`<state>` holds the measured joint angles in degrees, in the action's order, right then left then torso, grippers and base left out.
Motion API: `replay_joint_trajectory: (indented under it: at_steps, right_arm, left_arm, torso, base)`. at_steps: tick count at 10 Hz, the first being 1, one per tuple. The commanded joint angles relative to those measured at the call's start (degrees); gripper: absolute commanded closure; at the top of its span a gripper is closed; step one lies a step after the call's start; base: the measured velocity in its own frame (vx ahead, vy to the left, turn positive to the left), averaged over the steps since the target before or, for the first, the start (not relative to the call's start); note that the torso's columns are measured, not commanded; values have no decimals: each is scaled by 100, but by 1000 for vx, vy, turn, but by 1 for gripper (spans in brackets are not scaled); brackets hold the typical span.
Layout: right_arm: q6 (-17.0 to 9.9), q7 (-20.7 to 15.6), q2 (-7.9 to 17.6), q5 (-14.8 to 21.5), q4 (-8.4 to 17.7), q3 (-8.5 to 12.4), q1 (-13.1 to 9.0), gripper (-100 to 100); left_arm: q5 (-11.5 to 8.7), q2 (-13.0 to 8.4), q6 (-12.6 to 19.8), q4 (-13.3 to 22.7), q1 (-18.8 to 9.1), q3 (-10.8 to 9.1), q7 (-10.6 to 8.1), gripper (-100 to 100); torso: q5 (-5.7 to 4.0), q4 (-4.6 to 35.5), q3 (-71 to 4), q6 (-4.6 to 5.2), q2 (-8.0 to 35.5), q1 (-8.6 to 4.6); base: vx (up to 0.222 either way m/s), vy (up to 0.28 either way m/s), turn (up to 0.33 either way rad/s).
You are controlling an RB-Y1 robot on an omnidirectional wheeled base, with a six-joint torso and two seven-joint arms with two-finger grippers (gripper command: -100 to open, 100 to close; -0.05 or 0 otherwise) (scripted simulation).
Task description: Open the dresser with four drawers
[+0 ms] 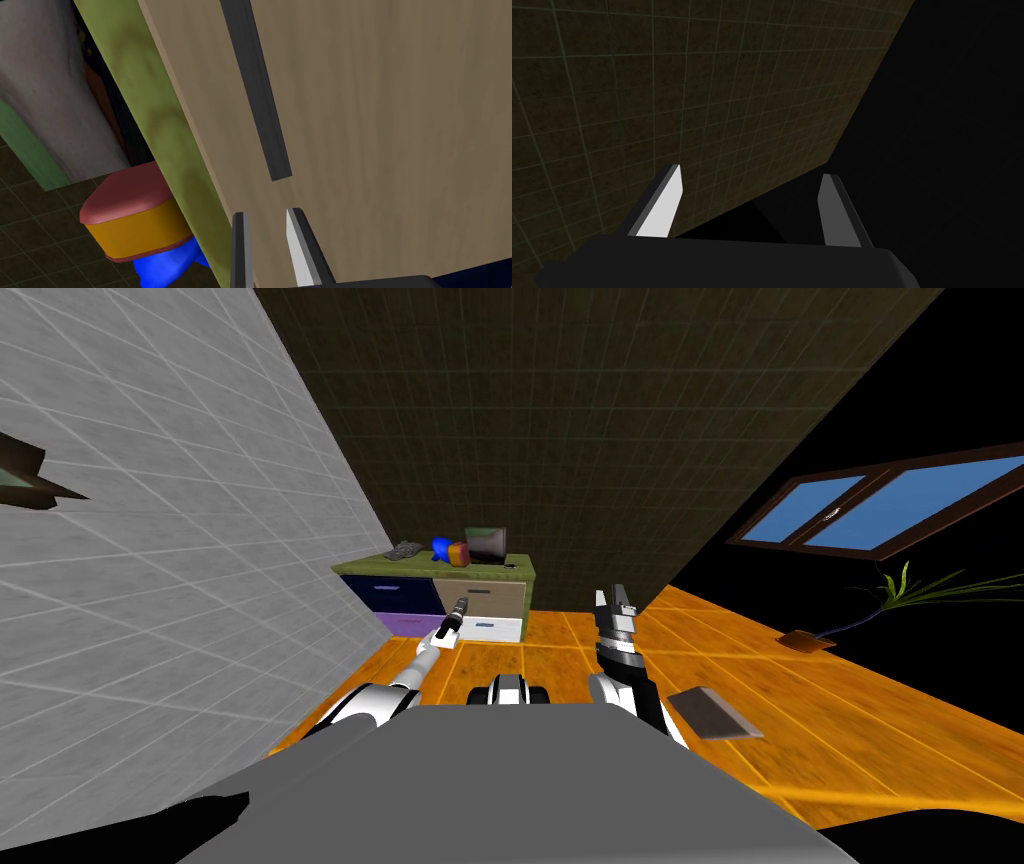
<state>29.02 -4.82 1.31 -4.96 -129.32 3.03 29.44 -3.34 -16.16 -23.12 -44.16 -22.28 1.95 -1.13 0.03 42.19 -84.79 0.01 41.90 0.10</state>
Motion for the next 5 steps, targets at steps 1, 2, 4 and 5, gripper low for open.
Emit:
replay_joint_trajectory:
  at_steps: [1, 2, 4, 5]
  right_arm:
    - [0, 0, 0, 0, 0, 0, 1, 0]
    - [0, 0, 0, 0, 0, 1, 2, 0]
    - [1, 0, 0, 0, 0, 0, 2, 0]
    - [0, 0, 0, 0, 0, 0, 0, 0]
  left_arm:
    - [-3, -5, 7, 18, -14, -24, 9, -100]
    - [-4, -6, 9, 27, -20, -35, 15, -100]
    - [-5, -7, 9, 32, -23, -41, 17, -100]
    - [158, 10, 63, -256, 261, -198, -153, -100]
  torso:
    - [0, -4, -7, -1, -8, -3]
    - [-1, -2, -1, -1, 2, -4]
    - [-4, 9, 21, 0, 37, -13]
    - [-4, 17, 42, -1, 73, -14]
  base:
    - [184, 13, -21]
    - [194, 13, -23]
    - [144, 5, -13]
    - [73, -9, -172]
